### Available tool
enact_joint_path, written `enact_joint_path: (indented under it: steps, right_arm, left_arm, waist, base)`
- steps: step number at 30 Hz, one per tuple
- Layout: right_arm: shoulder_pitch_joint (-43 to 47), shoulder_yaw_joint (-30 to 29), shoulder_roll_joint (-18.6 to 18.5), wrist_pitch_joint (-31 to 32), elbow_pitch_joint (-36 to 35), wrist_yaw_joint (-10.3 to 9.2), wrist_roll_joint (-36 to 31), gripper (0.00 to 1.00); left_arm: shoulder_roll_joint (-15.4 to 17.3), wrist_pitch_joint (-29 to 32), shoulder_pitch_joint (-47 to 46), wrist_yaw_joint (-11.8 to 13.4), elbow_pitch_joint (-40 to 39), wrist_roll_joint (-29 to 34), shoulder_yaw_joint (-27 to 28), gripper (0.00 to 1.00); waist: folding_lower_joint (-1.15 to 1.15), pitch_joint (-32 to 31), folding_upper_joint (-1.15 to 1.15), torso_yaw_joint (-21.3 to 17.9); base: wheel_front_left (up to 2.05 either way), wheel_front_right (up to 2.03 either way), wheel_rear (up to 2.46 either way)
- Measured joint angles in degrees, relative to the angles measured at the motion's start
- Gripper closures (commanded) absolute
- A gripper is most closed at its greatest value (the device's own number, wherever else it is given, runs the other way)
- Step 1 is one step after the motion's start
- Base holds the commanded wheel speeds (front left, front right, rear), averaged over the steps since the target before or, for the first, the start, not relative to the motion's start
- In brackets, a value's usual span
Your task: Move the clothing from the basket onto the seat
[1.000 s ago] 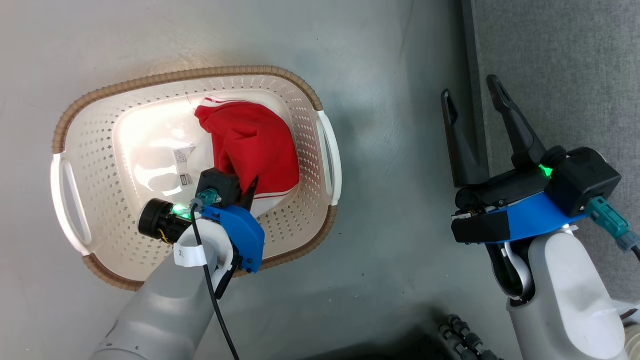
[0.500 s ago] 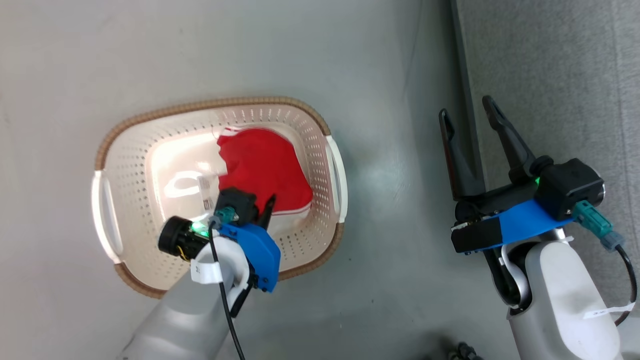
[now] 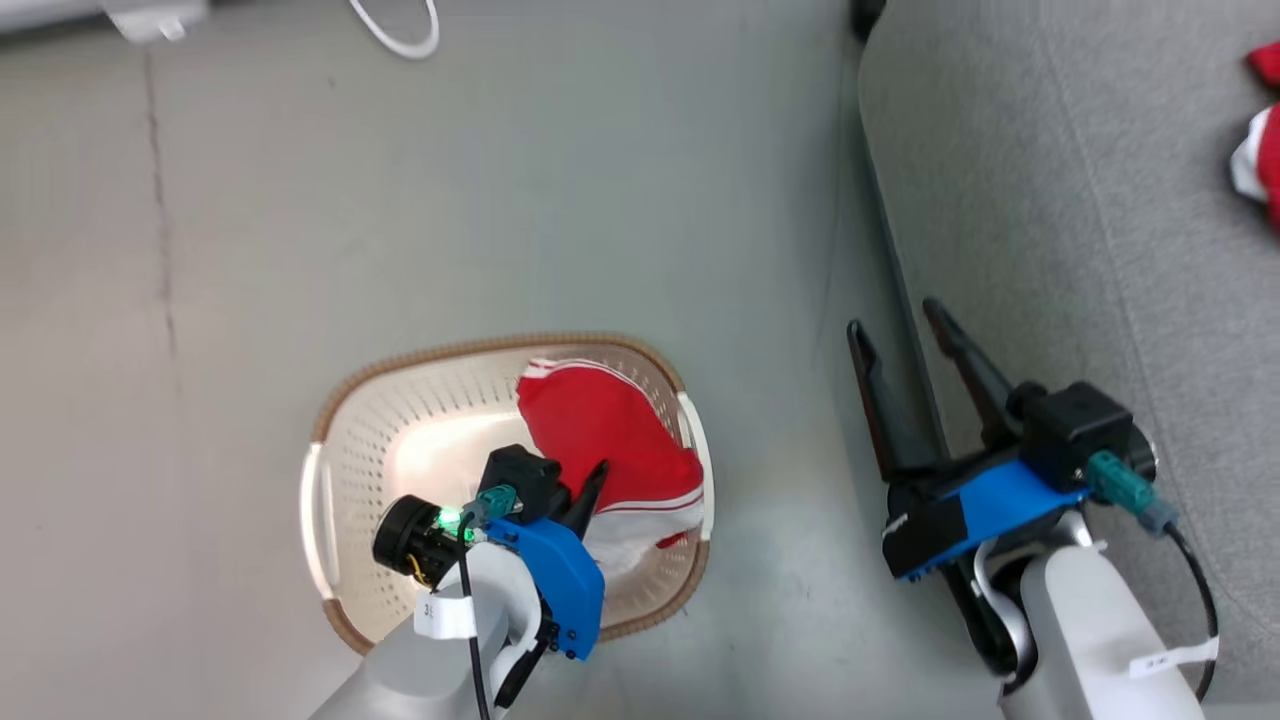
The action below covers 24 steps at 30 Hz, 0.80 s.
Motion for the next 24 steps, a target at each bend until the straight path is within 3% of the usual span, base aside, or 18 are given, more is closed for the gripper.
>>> enact_joint_path:
  steps: [9, 24]
  right_arm:
    - [5.04, -0.78, -0.01, 1.12, 1.83, 0.0, 0.56, 0.0]
    - [12.07, -1.12, -0.01, 2.68, 2.67, 0.0, 1.85, 0.0]
  left_arm:
    - [0.76, -0.02, 1.75, 0.0, -5.58, -0.19, -0.98, 1.0]
    - [1.0, -0.01, 2.22, 0.0, -17.0, 4.88, -0.16, 1.0]
  waist:
    - [-0.01, -10.41, 0.0, 1.83]
    - [-0.01, -24.25, 0.0, 6.03]
  base:
    - [0.0, 0.0, 0.0]
    - [0.0, 0.0, 0.0]
